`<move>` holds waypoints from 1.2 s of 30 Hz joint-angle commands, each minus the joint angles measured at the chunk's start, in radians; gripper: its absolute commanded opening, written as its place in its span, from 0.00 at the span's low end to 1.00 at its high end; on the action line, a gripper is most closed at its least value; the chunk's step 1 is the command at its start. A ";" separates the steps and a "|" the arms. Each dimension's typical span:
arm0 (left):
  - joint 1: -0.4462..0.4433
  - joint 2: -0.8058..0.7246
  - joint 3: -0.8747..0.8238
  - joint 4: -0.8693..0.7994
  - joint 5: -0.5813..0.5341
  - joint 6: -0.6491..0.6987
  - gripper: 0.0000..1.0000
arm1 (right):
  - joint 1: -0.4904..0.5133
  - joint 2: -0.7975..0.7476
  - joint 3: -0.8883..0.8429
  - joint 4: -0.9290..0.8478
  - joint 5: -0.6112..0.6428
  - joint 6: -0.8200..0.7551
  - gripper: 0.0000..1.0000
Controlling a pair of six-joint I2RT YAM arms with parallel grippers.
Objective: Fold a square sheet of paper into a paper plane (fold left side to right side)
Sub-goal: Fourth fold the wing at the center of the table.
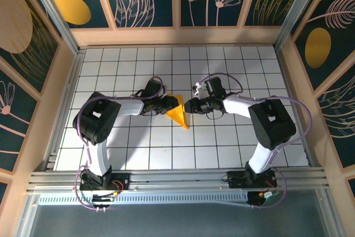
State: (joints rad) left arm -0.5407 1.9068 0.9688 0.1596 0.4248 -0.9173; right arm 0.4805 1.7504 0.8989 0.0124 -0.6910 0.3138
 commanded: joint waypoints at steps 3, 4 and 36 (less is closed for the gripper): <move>0.002 0.024 -0.002 -0.069 -0.054 0.028 0.40 | 0.009 0.060 0.040 0.059 -0.051 0.000 0.37; 0.002 0.023 -0.002 -0.069 -0.055 0.029 0.40 | 0.009 0.069 0.045 0.060 -0.051 0.001 0.37; 0.002 0.029 -0.002 -0.072 -0.052 0.032 0.40 | 0.015 0.170 0.093 -0.012 0.034 -0.051 0.00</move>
State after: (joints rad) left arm -0.5419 1.9068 0.9691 0.1593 0.4240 -0.9100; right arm 0.4862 1.9011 0.9607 0.0334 -0.6743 0.2867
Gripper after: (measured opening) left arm 0.401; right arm 0.048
